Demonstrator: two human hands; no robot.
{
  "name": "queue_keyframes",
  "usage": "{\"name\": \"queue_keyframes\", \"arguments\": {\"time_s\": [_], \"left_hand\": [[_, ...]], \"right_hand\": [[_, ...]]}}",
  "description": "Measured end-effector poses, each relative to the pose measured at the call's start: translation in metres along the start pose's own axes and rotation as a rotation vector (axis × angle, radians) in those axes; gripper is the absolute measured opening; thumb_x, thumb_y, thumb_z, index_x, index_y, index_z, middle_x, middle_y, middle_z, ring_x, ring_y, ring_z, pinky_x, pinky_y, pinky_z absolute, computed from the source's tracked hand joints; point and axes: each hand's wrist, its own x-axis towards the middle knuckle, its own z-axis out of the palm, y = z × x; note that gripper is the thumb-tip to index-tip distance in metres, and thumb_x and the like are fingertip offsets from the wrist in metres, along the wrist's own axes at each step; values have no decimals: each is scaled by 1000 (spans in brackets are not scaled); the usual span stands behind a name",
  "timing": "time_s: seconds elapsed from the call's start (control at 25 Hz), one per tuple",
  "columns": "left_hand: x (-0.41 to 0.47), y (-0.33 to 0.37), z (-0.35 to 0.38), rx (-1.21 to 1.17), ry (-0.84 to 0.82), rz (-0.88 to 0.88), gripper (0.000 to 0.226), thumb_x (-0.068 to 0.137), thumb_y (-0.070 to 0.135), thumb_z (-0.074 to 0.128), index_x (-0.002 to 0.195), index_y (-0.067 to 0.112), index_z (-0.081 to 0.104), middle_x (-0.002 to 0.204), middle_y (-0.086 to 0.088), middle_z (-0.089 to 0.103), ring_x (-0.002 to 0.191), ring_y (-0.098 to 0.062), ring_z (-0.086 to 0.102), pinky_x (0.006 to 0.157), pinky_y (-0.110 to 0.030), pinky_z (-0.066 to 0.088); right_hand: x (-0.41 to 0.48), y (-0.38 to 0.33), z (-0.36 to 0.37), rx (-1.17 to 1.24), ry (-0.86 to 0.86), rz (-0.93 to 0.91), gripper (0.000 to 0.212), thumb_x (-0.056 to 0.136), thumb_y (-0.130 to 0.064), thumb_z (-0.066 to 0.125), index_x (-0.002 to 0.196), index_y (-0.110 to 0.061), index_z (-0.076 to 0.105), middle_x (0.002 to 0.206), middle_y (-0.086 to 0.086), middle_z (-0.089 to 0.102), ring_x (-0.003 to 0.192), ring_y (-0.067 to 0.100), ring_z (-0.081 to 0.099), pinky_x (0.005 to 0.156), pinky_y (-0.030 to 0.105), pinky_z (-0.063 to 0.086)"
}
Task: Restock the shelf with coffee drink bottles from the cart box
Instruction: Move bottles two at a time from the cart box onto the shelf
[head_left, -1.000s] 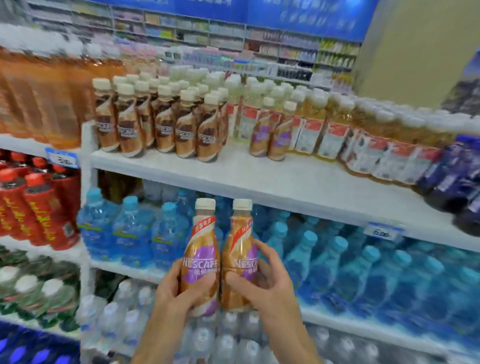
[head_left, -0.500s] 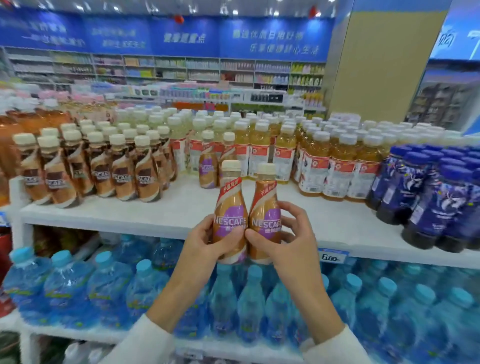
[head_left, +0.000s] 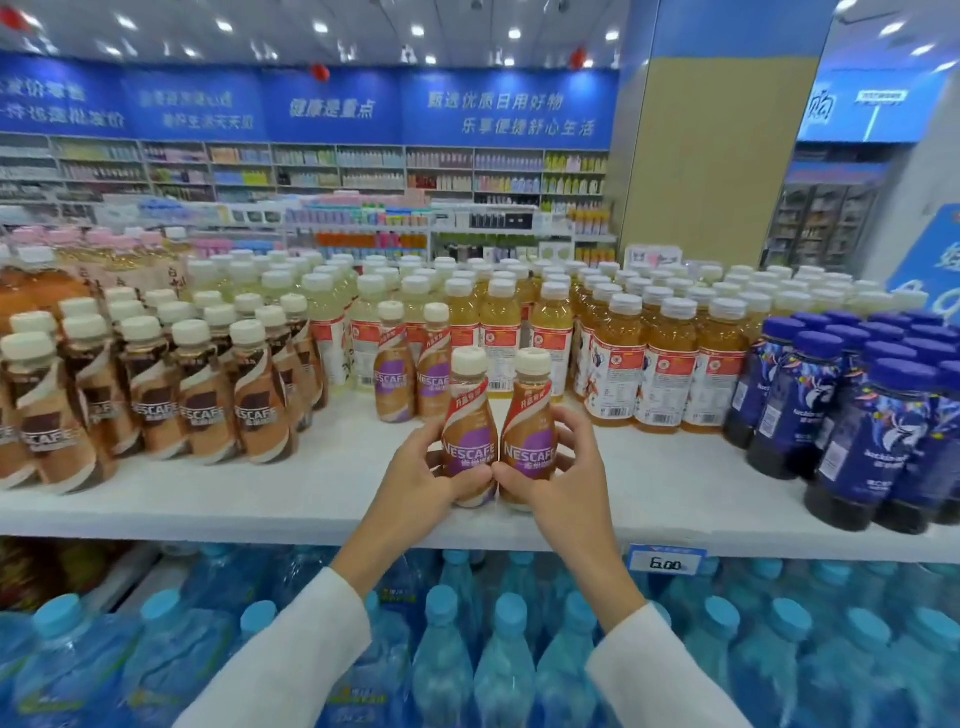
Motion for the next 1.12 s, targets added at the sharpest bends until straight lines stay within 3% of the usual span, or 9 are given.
{"name": "queue_keyframes", "arguments": {"time_s": [0.12,0.28,0.36,0.48,0.56,0.72,0.84,1.0,1.12], "left_hand": [[-1,-9,0,-11,-5,16,68,77,23,89,137,29,56,125,12,69,116,-10,65,100,-33,55],[-8,-12,-6,61,61,29,79,68,37,94,134,43,52,121,26,64,111,4,62,90,-20,54],[-10,-12,-6,65,113,15,74,68,37,94,131,39,55,118,23,66,106,-1,66,86,-21,57],[-12,-10,-1,82,165,9,65,68,32,95,124,31,62,112,20,69,99,-4,69,79,-17,57],[-11,-10,0,89,182,13,63,67,31,95,122,31,63,110,21,69,96,-2,69,75,-13,56],[-11,-11,1,106,197,8,61,68,31,94,120,36,62,105,27,67,93,4,69,67,-5,52],[-3,-13,5,108,214,17,60,70,29,93,122,36,64,102,30,66,92,17,63,67,0,48],[25,-10,12,194,229,35,60,80,28,86,135,29,61,111,24,63,93,7,59,75,-3,38],[50,-12,16,178,242,16,57,83,20,84,135,22,61,120,11,69,100,-1,64,87,-17,50]], "right_hand": [[-2,8,-5,-34,-34,35,79,69,-19,95,127,-44,47,129,-17,57,107,-10,59,82,13,54],[-6,12,-26,-137,-111,97,91,70,-31,93,144,-40,41,139,-19,53,125,2,52,99,22,45],[-4,10,-30,-128,-148,115,82,75,-22,90,142,-39,45,135,-17,58,123,4,57,97,21,48],[-7,8,-26,-168,-78,91,65,74,-16,90,121,-46,56,119,-20,67,105,-4,65,87,19,57],[-9,9,-22,-179,-20,73,62,72,-19,92,113,-49,57,110,-24,67,98,-11,65,77,10,54],[-13,11,-18,-198,3,86,63,74,-23,91,114,-53,53,104,-37,65,98,-16,62,72,4,50],[-3,13,-13,-207,19,95,63,74,-24,90,118,-50,53,111,-29,64,96,-8,64,69,5,50],[35,17,-3,-204,1,120,67,79,-13,86,136,-30,56,116,-16,62,98,-5,60,67,5,48],[67,22,-1,-207,-67,122,65,81,-4,81,138,-24,59,114,-21,63,104,1,62,71,7,49]]}}
